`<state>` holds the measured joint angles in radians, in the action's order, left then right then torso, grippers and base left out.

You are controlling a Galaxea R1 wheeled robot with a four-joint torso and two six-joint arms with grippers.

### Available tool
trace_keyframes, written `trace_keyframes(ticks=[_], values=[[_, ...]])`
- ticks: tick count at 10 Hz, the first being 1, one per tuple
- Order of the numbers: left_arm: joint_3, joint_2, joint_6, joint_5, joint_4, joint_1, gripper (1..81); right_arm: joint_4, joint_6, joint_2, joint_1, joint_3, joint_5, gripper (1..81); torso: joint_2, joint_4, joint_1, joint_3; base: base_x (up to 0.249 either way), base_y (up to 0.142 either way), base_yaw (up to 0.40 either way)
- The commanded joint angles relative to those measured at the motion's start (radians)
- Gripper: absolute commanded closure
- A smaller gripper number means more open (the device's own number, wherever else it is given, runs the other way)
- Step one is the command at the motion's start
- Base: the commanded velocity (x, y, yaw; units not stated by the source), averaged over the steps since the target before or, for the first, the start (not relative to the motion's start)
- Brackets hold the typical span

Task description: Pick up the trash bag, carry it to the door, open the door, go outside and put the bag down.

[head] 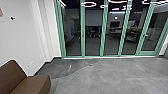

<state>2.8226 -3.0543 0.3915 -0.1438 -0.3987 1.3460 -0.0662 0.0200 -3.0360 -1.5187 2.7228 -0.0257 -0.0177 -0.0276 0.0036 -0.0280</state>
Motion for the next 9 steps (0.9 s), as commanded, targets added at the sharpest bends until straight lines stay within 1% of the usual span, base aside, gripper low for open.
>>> trace_keyframes(ticks=[1, 9], values=[[0.005, 0.003, 0.004, -0.062, 0.006, -0.069, 81.1, 0.005, 0.000, -0.002, 0.053, -0.002, 0.053, 1.0, 0.000, 0.000, 0.000, 0.000, 0.000, 0.000, -0.384], [0.005, 0.001, 0.004, -0.062, 0.008, -0.069, 81.1, 0.005, 0.000, -0.003, 0.054, -0.002, 0.053, 1.0, 0.000, 0.000, 0.000, 0.000, 0.000, 0.000, -0.384]])
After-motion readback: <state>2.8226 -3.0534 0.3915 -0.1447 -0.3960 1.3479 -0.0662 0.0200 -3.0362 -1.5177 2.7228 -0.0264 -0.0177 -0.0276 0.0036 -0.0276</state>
